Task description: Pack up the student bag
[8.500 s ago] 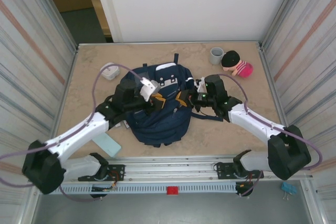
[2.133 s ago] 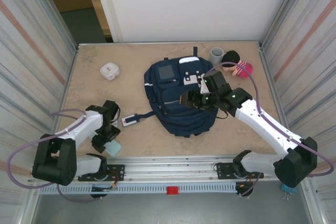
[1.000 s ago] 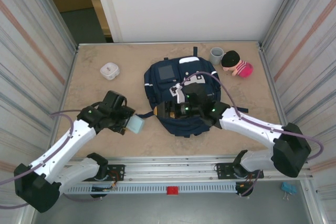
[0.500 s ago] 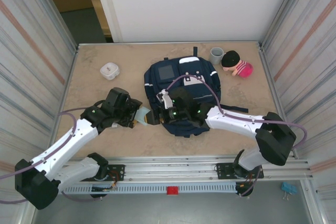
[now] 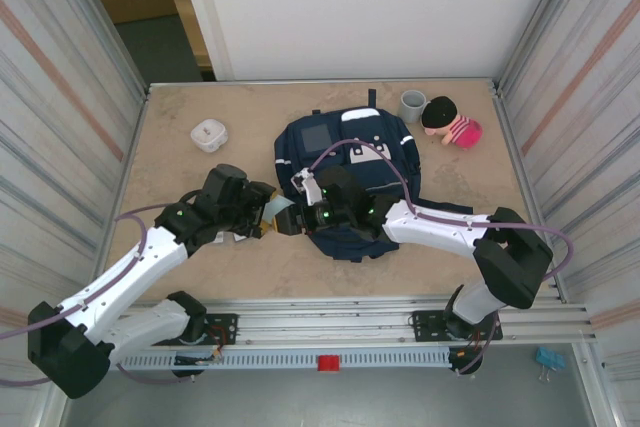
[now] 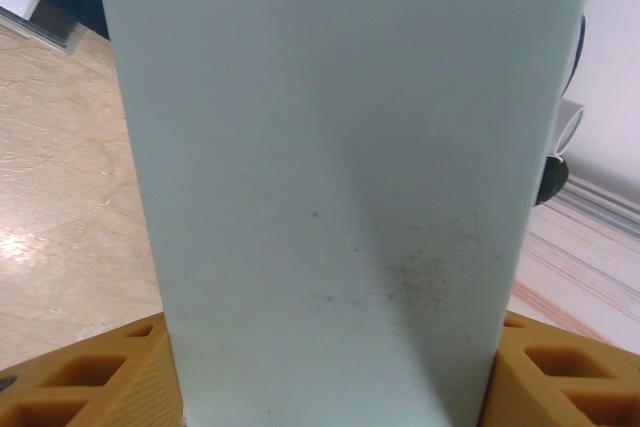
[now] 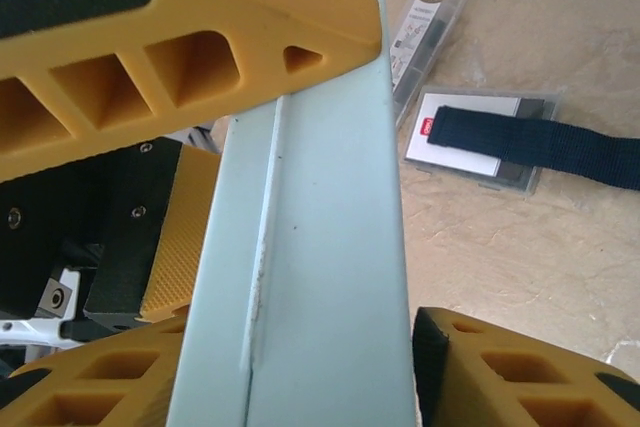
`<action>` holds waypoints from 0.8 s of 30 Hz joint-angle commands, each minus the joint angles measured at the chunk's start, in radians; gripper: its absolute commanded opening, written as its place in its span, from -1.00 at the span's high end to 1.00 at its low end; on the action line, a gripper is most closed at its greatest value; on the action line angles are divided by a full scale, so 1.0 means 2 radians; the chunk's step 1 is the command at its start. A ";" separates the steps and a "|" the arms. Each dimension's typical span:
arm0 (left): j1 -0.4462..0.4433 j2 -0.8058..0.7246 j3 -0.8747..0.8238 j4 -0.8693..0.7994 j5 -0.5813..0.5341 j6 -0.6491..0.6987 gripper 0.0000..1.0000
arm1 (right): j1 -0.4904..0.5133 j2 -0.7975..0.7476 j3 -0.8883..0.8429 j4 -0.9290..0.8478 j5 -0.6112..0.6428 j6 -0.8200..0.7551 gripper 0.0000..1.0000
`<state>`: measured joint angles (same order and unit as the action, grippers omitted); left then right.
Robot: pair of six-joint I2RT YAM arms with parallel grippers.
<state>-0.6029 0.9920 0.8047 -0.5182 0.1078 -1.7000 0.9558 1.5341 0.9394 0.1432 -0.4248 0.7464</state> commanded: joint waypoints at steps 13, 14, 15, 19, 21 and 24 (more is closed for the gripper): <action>-0.011 0.010 0.071 -0.082 -0.079 0.123 -0.52 | -0.063 -0.094 -0.036 0.012 0.016 0.016 0.56; -0.014 0.012 0.080 -0.093 -0.093 0.142 -0.54 | -0.077 -0.108 -0.042 0.008 0.011 0.021 0.57; -0.017 0.014 0.088 -0.099 -0.107 0.164 -0.54 | -0.090 -0.121 -0.048 0.004 0.005 0.025 0.57; -0.035 0.027 0.118 -0.112 -0.169 0.272 -0.55 | -0.162 -0.182 -0.061 -0.036 -0.025 0.033 0.56; -0.044 0.033 0.123 -0.100 -0.192 0.340 -0.54 | -0.201 -0.207 -0.060 -0.071 -0.041 0.033 0.55; -0.050 0.035 0.109 -0.038 -0.191 0.460 -0.50 | -0.270 -0.246 -0.058 -0.117 -0.071 0.028 0.54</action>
<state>-0.6914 1.0561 1.0206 -0.6632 -0.1940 -1.0901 0.4896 1.1080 0.8207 -0.0010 -0.4847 0.8001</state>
